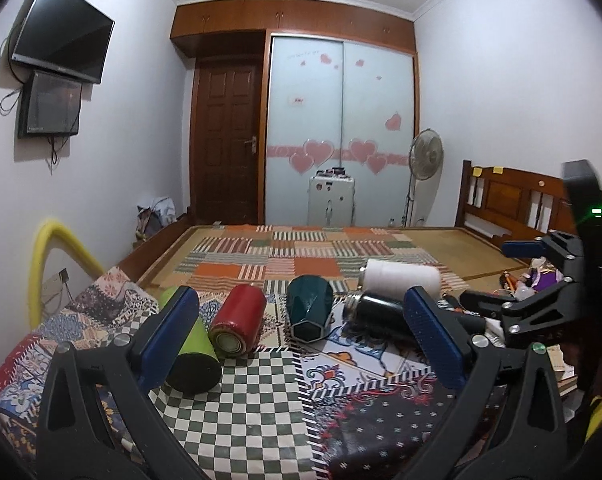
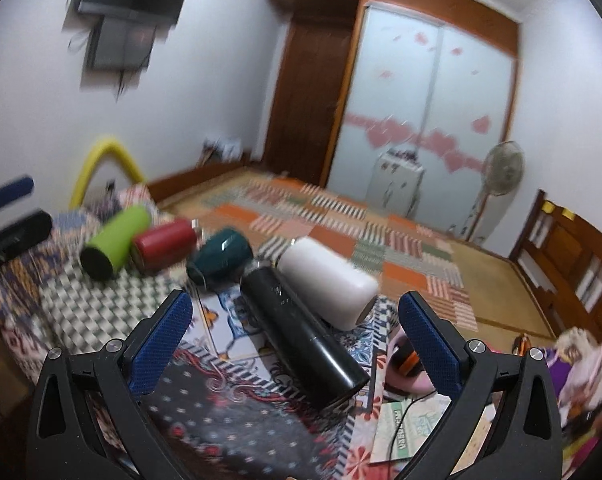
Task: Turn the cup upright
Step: 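Move the right gripper to the lying black thermos and close on it, then lift the black thermos with the right gripper and rotate it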
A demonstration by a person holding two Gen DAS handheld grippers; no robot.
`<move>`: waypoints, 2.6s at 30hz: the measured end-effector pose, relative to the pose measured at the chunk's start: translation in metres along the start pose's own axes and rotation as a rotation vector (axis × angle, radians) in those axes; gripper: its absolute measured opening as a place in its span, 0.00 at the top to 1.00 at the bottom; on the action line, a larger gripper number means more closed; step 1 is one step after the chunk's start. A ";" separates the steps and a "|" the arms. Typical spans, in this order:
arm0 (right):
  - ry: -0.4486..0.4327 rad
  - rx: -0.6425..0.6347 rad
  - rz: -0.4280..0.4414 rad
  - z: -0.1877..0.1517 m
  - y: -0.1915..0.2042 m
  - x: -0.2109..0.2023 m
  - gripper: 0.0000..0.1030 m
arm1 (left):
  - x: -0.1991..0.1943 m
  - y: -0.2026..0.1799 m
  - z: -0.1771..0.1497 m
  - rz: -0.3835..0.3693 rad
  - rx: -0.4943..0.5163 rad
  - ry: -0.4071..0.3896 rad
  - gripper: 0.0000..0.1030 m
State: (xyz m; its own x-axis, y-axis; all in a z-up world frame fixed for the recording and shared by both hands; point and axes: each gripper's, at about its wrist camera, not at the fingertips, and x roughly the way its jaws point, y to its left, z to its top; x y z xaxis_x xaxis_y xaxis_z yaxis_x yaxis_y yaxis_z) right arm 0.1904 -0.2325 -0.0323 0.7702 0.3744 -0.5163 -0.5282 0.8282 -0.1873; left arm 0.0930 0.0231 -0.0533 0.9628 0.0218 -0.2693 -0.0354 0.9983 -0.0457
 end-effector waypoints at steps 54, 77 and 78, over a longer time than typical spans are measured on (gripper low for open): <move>0.635 -0.085 0.329 0.012 -0.032 0.136 0.38 | 0.067 0.013 -0.040 0.067 -0.007 0.131 0.00; 0.520 -0.164 0.309 0.043 0.031 0.014 0.40 | -0.019 0.045 -0.024 0.095 -0.053 0.024 0.00; 0.523 -0.162 0.318 0.042 0.035 0.014 0.40 | -0.020 0.047 -0.024 0.095 -0.058 0.026 0.00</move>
State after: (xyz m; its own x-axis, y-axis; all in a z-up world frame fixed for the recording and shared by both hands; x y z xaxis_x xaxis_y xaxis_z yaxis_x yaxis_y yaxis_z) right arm 0.1977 -0.1804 -0.0116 0.3121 0.3046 -0.8999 -0.7812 0.6213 -0.0606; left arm 0.0653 0.0681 -0.0735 0.9472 0.1141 -0.2998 -0.1424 0.9870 -0.0744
